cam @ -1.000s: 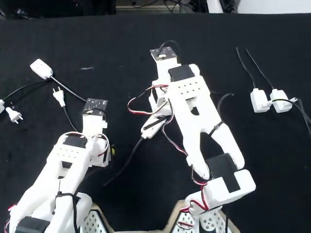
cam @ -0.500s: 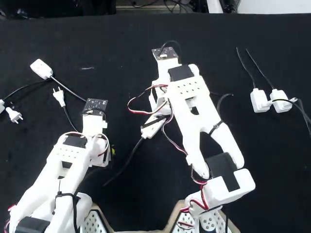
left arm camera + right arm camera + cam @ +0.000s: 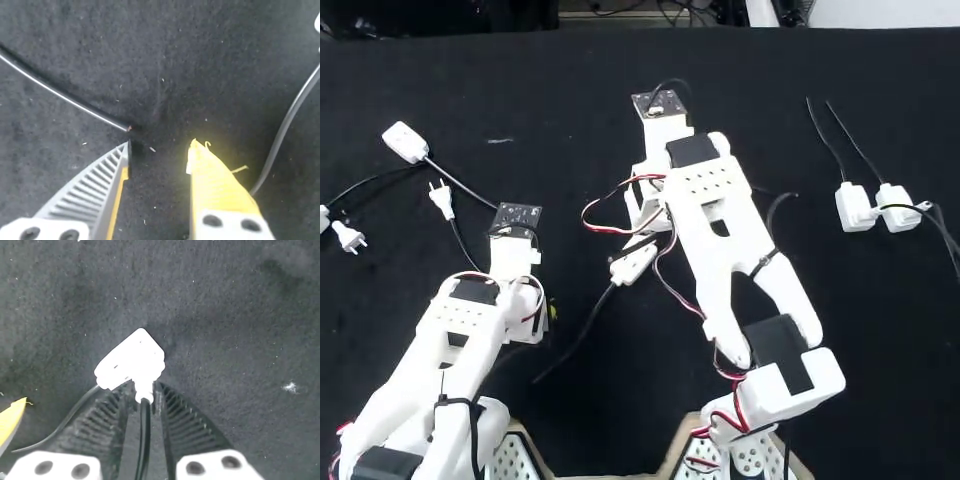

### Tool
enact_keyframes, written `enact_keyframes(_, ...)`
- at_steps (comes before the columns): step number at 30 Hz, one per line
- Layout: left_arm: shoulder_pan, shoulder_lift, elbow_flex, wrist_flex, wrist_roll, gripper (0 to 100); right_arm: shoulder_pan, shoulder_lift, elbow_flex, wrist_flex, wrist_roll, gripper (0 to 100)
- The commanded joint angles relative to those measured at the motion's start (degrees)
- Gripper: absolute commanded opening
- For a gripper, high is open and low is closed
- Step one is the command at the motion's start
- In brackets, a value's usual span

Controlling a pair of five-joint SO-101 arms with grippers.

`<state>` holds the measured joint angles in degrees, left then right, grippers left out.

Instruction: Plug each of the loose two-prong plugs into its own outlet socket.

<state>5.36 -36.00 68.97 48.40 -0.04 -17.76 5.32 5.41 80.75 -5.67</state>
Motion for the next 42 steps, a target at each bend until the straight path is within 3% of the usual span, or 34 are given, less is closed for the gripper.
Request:
enact_keyframes(1, -0.31, -1.41, -0.13, -0.18, 0.09, 20, -0.26, -0.40, -3.74, -0.70, -0.70, 1.1)
enact_keyframes(26, -0.31, -1.41, -0.13, -0.18, 0.09, 20, -0.97, -0.40, 0.13, -0.79, -0.62, 1.1)
enact_keyframes(42, -0.66, -1.41, -0.22, -0.18, 0.09, 20, -1.32, -0.40, 0.84, 0.79, -7.47, 1.1)
